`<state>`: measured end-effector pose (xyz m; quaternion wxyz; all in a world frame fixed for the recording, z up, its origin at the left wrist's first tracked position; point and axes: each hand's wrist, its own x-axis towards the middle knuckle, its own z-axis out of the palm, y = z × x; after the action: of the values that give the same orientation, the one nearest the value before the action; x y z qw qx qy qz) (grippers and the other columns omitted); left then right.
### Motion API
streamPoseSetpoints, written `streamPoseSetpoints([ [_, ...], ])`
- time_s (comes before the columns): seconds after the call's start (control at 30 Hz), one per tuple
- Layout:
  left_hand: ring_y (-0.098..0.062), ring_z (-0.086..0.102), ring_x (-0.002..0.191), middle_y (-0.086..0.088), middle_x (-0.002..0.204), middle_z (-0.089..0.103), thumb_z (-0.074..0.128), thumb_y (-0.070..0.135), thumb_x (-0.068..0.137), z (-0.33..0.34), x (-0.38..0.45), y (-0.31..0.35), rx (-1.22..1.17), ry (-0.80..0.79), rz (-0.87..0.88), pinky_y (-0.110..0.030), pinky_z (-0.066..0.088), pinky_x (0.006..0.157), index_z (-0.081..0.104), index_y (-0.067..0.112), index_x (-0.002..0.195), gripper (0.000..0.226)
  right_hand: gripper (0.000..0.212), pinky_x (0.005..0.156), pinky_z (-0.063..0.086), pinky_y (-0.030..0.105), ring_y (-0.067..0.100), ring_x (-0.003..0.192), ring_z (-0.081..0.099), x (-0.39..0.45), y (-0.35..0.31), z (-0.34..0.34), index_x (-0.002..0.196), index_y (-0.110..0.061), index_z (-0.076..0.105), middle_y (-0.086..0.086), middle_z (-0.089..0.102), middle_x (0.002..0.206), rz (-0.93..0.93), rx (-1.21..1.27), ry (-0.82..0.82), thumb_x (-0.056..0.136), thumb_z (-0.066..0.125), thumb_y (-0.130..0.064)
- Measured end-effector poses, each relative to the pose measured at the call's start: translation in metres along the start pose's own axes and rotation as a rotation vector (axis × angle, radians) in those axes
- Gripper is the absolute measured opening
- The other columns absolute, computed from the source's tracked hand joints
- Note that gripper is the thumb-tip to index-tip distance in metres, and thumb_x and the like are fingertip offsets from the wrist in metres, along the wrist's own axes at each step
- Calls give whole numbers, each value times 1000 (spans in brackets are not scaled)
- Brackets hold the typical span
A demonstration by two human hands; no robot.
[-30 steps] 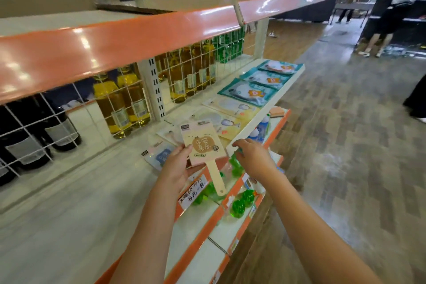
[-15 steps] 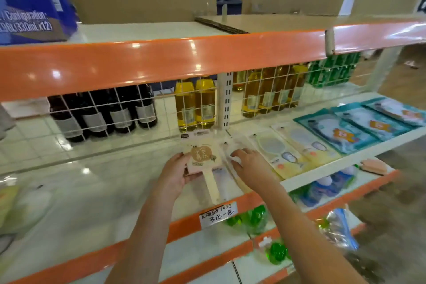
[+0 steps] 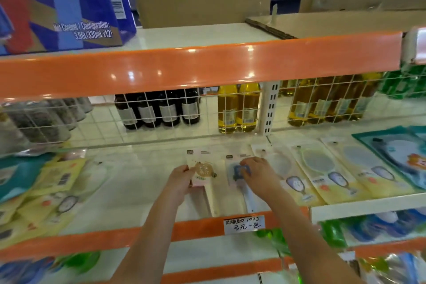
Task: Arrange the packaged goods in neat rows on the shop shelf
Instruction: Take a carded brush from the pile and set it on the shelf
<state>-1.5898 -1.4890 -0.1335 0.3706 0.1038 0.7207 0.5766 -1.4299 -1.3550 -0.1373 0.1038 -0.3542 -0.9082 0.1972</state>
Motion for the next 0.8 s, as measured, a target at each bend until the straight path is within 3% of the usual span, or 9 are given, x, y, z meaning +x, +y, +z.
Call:
streamPoseSetpoints([
  [0.1, -27, 64, 88, -13, 95, 66, 54, 11, 96, -1, 6, 0, 77, -8, 12, -49, 52, 90, 60, 5, 109, 15, 35, 100, 32, 30, 23, 125, 39, 4, -4, 2, 131, -14, 51, 5, 50, 136, 5, -7, 13, 98, 43, -23],
  [0.23, -25, 63, 93, -11, 105, 64, 57, 16, 94, 4, 12, -1, 206, -1, 60, -39, 56, 80, 60, 10, 112, 19, 34, 100, 34, 30, 23, 124, 39, 5, -6, 3, 129, -15, 52, 5, 53, 133, 25, -18, 18, 98, 43, -24],
  [0.37, -24, 64, 96, -7, 109, 66, 60, 26, 92, 7, 19, -7, 455, 32, 191, -41, 55, 83, 62, 13, 113, 24, 32, 98, 37, 31, 23, 121, 43, 6, -6, 6, 125, -14, 56, 6, 57, 127, 41, -11, 6, 97, 45, -25],
  [0.5, -20, 60, 95, -6, 108, 65, 53, 31, 95, 7, 20, -9, 758, 89, 313, -25, 40, 69, 62, 10, 114, 30, 32, 94, 39, 30, 23, 117, 44, 5, -7, 5, 124, -15, 56, 6, 57, 125, 61, -14, -8, 94, 52, -25],
  [0.67, -19, 54, 82, -7, 98, 61, 54, 31, 94, 4, 21, -16, 869, 123, 337, -27, 40, 68, 63, 6, 102, 28, 34, 98, 37, 31, 22, 120, 42, 3, -8, 7, 126, -16, 55, 4, 54, 129, 48, -23, -5, 93, 56, -26],
  [0.8, -27, 57, 98, -11, 113, 51, 53, 27, 95, 3, 19, -18, 942, 129, 345, -31, 45, 80, 59, 7, 111, 27, 34, 98, 36, 31, 23, 120, 43, 2, -10, 8, 126, -16, 54, 4, 52, 131, 50, -20, -27, 94, 53, -26],
])
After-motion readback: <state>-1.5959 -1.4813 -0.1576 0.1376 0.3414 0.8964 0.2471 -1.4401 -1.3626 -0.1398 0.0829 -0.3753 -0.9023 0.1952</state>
